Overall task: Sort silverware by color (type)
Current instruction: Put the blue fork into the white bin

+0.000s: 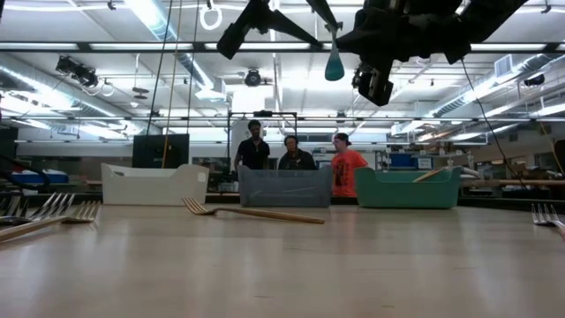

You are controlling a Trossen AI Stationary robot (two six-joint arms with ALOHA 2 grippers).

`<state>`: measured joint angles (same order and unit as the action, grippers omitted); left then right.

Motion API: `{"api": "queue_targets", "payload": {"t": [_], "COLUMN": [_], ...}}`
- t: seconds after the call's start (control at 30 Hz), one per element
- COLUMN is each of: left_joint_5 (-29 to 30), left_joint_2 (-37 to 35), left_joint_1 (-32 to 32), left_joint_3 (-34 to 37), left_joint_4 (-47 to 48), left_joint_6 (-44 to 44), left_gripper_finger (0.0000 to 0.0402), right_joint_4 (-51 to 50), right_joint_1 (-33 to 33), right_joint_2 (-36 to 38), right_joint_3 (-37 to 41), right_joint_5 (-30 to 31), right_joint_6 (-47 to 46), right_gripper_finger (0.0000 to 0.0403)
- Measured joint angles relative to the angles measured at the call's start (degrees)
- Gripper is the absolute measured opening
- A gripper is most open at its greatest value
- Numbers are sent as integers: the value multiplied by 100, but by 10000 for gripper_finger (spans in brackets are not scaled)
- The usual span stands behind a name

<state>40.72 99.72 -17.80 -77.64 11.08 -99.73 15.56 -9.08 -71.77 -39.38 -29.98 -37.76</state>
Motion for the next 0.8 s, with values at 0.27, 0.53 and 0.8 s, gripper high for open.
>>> {"api": "queue_targets", "payload": {"t": [0.27,0.53,0.8], "left_joint_5": [-366,-955,-1192], "left_joint_2": [2,2,2], "left_joint_1": [87,228,306], "left_joint_3": [2,2,4], "left_joint_4": [-86,-182,-313], "left_joint_6": [-498,-935,-961], "left_gripper_finger": [139,139,97], "right_joint_4": [135,282,285], "right_joint_1": [0,4,4], "right_joint_2": [0,0,0], "right_joint_3": [0,0,0], "right_joint_5": [-197,-315,-328], "right_joint_6": [-23,-127,-115], "right_gripper_finger": [7,7,7]}}
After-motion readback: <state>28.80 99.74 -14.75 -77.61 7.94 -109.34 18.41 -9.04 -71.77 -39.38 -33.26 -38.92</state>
